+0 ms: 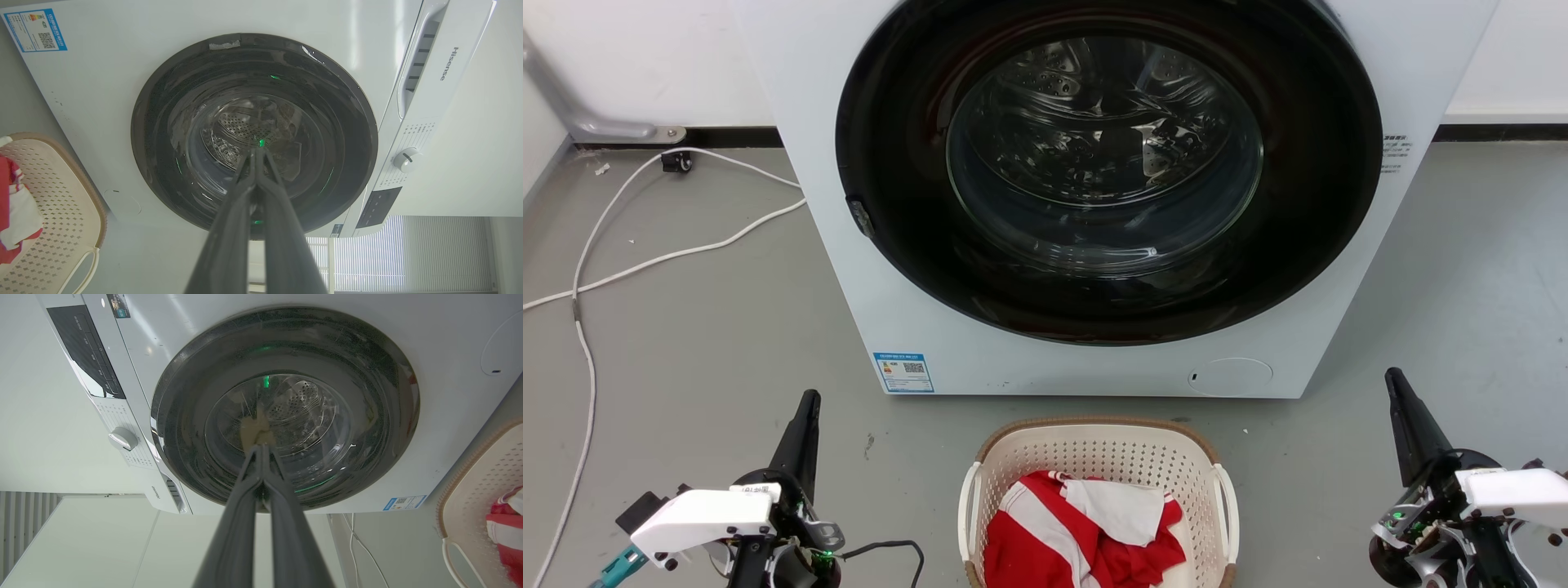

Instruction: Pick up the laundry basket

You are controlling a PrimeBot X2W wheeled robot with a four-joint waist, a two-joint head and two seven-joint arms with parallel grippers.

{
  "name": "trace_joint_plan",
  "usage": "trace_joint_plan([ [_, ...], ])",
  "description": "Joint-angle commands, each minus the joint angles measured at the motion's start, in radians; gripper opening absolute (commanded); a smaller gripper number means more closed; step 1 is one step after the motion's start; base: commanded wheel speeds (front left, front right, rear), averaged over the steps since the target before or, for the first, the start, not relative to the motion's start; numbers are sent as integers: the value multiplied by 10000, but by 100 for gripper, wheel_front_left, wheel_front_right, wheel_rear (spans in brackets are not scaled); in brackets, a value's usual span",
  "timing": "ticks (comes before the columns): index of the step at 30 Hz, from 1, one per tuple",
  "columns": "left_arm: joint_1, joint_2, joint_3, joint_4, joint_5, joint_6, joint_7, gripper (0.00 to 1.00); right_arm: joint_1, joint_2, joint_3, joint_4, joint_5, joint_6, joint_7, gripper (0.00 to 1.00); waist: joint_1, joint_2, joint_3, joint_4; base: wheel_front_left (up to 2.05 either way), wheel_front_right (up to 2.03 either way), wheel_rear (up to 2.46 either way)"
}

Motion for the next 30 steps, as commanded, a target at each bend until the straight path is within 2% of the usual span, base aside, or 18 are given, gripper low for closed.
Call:
trace_joint_plan([
  [1, -103, -4, 34, 12, 34, -37, 20, 0, -98, 28, -14, 7, -34, 0, 23, 0, 0, -1, 0, 0, 0, 0, 0],
  [30, -104, -17, 52, 12, 37, -37, 36, 0, -104, 59, -52, 9, -66, 0, 52, 0, 0, -1, 0, 0, 0, 0, 0],
])
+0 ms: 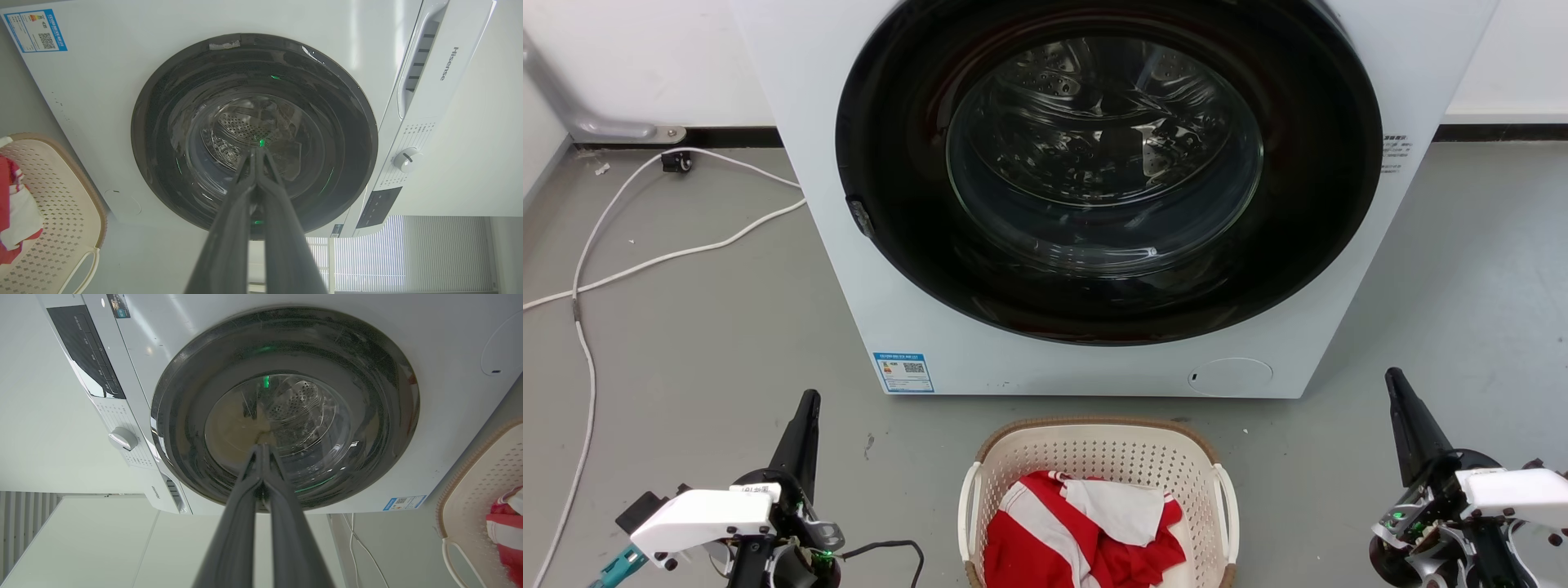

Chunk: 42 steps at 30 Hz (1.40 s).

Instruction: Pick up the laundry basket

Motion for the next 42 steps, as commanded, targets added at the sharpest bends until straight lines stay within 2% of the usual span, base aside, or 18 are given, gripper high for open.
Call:
trace_joint_plan([
  [1, -100, -6, 34, 12, 9, -37, 25, 0, -102, 40, -15, 7, -35, 0, 20, 0, 0, -1, 0, 0, 0, 0, 0],
  [18, -100, -11, 41, 11, 18, -37, 33, 0, -104, 49, -30, 9, -50, 0, 38, 0, 0, -1, 0, 0, 0, 0, 0],
  [19, -3, -4, 10, 1, 3, 0, 1, 100, -1, 15, -15, -1, -12, 0, 7, 100, 0, -1, 0, 0, 0, 0, 0],
  [24, 336, -67, -44, 357, 13, 11, -42, 100, 353, 56, 25, 337, -16, -2, -24, 100, 0, -1, 2, 0, 0, 0, 0],
  [35, 562, -59, -91, -103, 322, 7, -548, 100, 511, 56, 213, -30, -297, -1, -528, 100, 0, -1, 15, 1, 0, 0, 0],
  [42, 628, -53, 245, -293, 992, 4, -913, 100, 494, 56, 122, -200, -1225, 0, -892, 100, 0, -1, 24, 7, 0, 0, 0],
])
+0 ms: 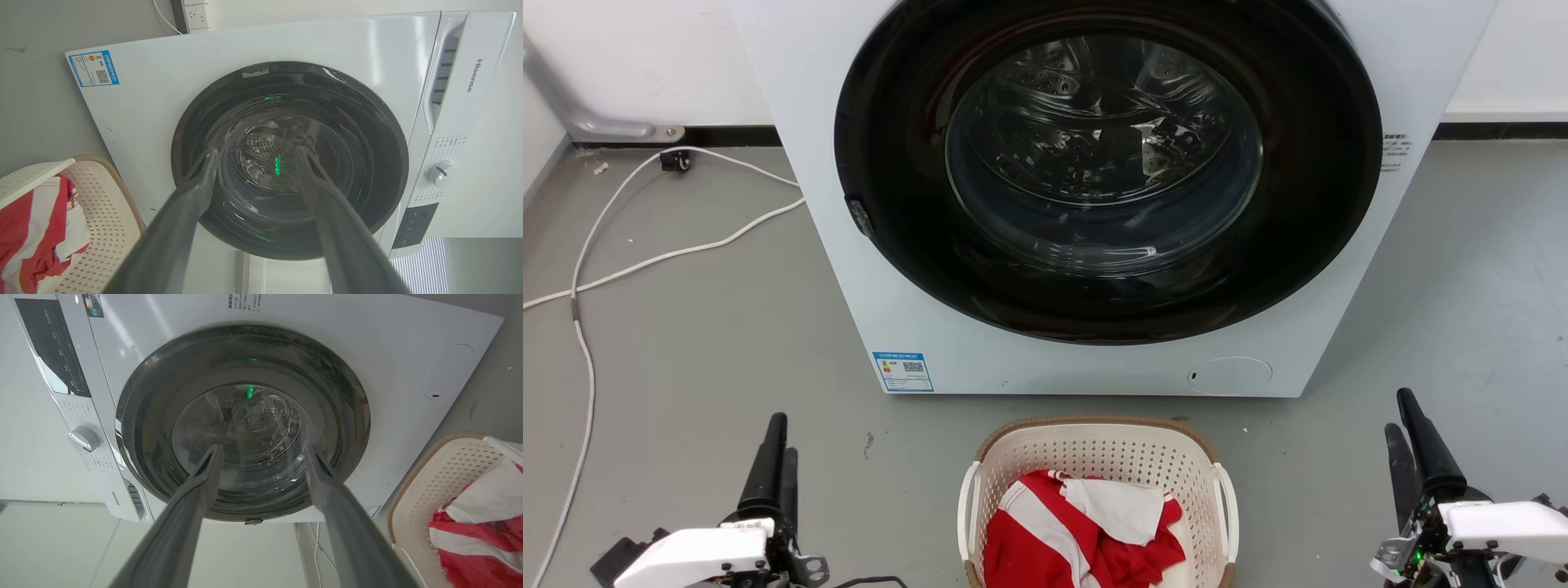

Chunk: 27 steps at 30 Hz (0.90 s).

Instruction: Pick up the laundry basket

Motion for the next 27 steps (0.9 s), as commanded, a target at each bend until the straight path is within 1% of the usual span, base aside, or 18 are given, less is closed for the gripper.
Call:
trace_joint_plan([
  [1, -67, 38, 123, -216, 182, -8, -90, 100, -152, -28, -32, -252, -303, 16, -90, 100, 0, 0, 1, 1, 0, 0, 0],
  [3, -77, 40, 287, -262, 430, -9, -175, 100, -137, -28, -32, -247, -544, 16, -175, 100, 0, 0, -1, 1, 0, 0, 0],
  [7, -93, 42, 503, -422, 985, 129, -340, 100, -202, -28, -147, -363, -1105, 16, -338, 100, 0, 0, -2, -2, 0, 0, 0],
  [11, -71, 45, 569, -819, 1722, 307, -500, 100, -257, -28, -242, -729, -2617, 17, -495, 100, 0, 0, 17, -5, 0, 0, 0],
  [16, -4, 49, 438, -1457, 2784, 615, -686, 100, -283, -28, -160, -1249, -4178, 17, -682, 100, 0, 0, 48, -4, 0, 0, 0],
  [22, 134, 52, -89, -2327, 4391, 1011, -899, 100, -289, -27, 69, -1946, -6105, 18, -894, 100, 0, 0, 84, -1, 0, 0, 0],
  [24, 202, 53, -388, -2530, 4987, 1066, -965, 100, -280, -27, 144, -2129, -6623, 18, -966, 100, 0, 0, 96, 1, 0, 0, 0],
  [25, 254, 54, -713, -2677, 5516, 1075, -1040, 100, -254, -27, 209, -2283, -7107, 19, -1029, 100, 0, 0, 105, 5, 0, 0, 0],
  [27, 308, 56, -977, -2774, 6008, 1048, -1103, 100, -211, -27, 310, -2408, -7629, 19, -1096, 100, 0, 0, 115, 6, 0, 0, 0],
])
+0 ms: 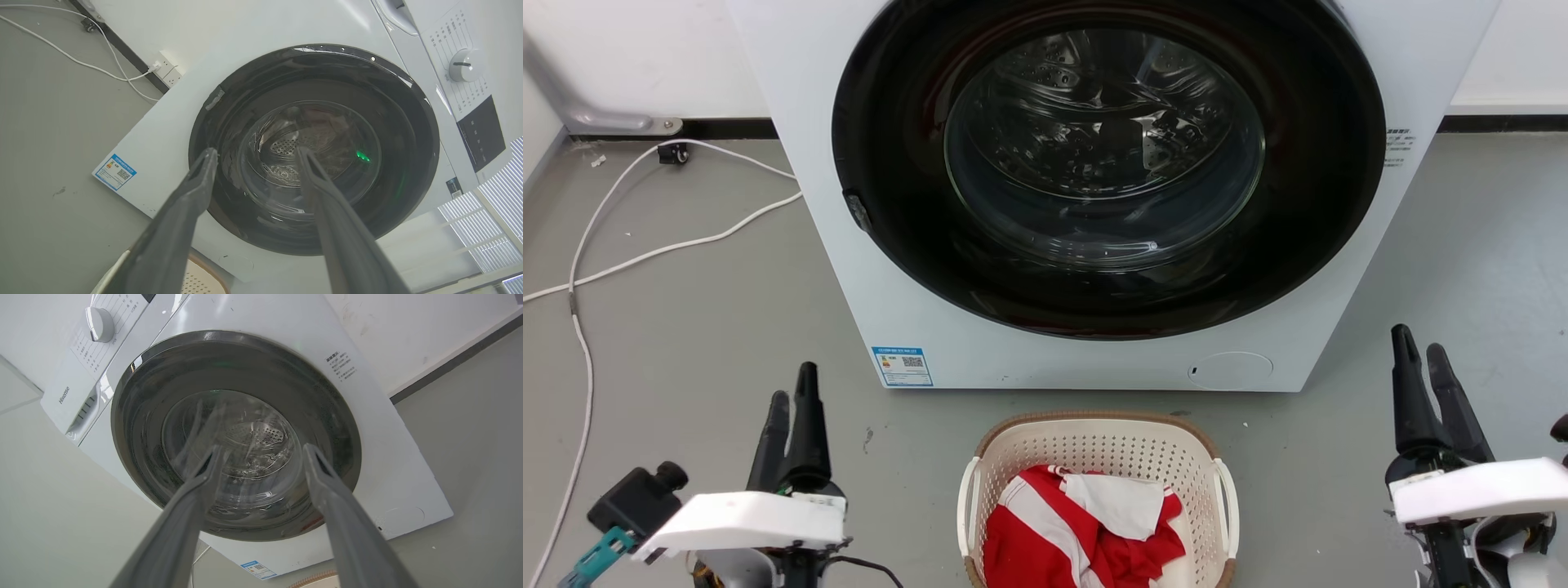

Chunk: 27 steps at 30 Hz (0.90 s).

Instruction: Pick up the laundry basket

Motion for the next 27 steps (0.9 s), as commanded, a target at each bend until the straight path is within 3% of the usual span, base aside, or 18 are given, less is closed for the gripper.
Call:
trace_joint_plan([
  [1, -19, 44, -152, -263, 431, -11, -111, 100, -134, -29, 86, -268, -470, 19, -91, 100, 0, 0, 8, 0, 0, 0, 0],
  [8, -6, 48, -900, -667, 2452, -104, -325, 100, -36, -29, 266, -491, -1879, 20, -307, 100, 0, 0, 69, -18, 0, 0, 0],
  [9, 22, 49, -1162, -804, 3111, 22, -417, 100, -2, -29, 316, -550, -2368, 20, -397, 100, 0, 0, 93, -29, 0, 0, 0],
  [15, 119, 290, -1723, -829, 4145, 308, -586, 100, 119, -28, 395, -445, -3208, 21, -575, 100, 0, 0, 70, -66, 0, 0, 0],
  [17, 156, 405, -1946, -744, 4438, 479, -639, 100, 163, -28, 435, -378, -3493, 21, -621, 100, 0, 0, 51, -75, 0, 0, 0],
  [19, 159, 728, -2535, -734, 5151, 1066, -804, 100, 241, -26, 553, 15, -4283, 22, -779, 100, 0, 0, 9, -83, 0, 0, 0],
  [27, 27, 1174, -3346, -820, 6002, 1895, -1002, 100, 276, -26, 529, 372, -5149, 22, -982, 100, 0, 0, 36, -100, 0, 0, 0],
])
